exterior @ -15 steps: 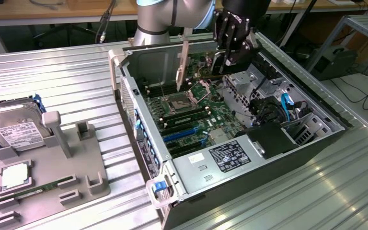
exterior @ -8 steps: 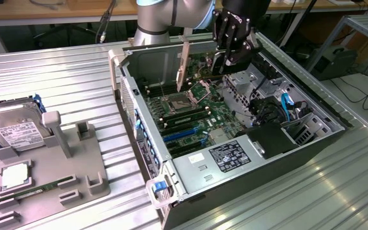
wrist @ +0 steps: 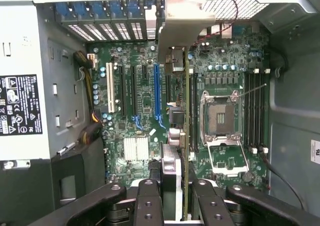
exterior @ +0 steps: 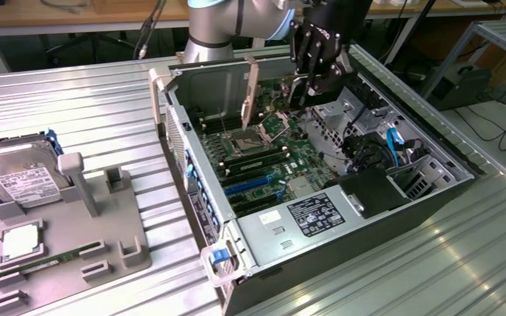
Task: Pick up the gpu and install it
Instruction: 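Insert the gpu into the slot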
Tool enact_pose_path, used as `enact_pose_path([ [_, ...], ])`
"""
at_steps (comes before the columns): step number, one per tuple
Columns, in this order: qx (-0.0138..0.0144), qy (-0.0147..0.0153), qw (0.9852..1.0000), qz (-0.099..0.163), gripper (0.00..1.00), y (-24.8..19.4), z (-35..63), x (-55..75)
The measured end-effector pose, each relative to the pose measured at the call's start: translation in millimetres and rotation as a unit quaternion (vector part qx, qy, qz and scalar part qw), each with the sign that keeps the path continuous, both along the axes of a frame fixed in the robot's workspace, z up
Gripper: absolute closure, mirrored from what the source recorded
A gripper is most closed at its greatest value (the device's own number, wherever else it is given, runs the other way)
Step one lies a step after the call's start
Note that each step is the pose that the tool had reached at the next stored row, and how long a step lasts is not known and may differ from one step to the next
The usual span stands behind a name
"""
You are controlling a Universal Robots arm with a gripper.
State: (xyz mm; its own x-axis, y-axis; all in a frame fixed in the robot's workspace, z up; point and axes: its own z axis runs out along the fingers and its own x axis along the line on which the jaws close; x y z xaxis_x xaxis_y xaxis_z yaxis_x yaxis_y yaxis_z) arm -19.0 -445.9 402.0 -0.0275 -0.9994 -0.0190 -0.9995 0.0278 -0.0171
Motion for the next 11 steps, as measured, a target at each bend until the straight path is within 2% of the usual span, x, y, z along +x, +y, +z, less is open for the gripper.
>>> enact_pose_path([
  [3, -0.0004, 0.0018, 1.0, 0.001, 0.71, 0.0, -2.5, -0.1],
  [11, -0.0009, 0.0027, 1.0, 0.001, 0.71, 0.0, -3.2, -0.4],
])
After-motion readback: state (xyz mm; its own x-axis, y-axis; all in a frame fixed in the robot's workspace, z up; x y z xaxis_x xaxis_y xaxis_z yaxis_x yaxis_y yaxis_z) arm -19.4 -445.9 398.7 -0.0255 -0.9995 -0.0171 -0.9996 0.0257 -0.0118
